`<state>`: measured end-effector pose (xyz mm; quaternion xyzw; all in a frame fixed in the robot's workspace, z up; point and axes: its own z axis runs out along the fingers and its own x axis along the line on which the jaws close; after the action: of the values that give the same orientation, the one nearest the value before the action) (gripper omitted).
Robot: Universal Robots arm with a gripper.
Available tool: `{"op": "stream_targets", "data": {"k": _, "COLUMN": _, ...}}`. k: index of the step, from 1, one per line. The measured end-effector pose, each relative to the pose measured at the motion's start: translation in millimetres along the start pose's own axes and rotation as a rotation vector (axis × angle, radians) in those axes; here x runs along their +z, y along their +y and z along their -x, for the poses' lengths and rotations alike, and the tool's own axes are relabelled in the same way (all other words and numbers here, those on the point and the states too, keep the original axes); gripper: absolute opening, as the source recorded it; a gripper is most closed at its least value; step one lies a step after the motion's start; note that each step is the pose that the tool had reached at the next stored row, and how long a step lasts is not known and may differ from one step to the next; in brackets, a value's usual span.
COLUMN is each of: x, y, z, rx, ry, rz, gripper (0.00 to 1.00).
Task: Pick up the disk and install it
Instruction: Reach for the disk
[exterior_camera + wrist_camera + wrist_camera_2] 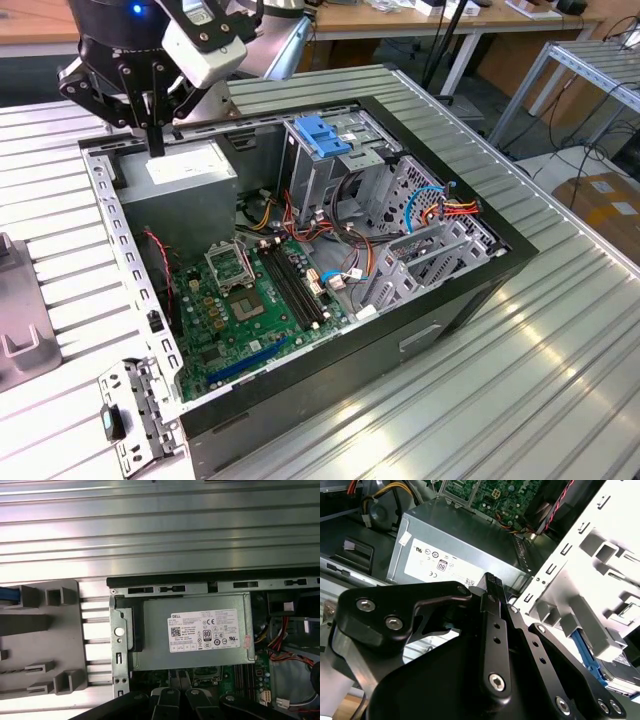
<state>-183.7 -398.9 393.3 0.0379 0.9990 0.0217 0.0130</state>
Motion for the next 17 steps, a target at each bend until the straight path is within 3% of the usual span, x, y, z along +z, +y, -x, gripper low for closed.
{"op": "stream_targets", "data": {"k": 17, "x": -0.1, "y": -0.4, "z": -5.5, "rx": 0.000, "ry": -0.0001, "rz": 0.0001, "gripper": 0.10}}
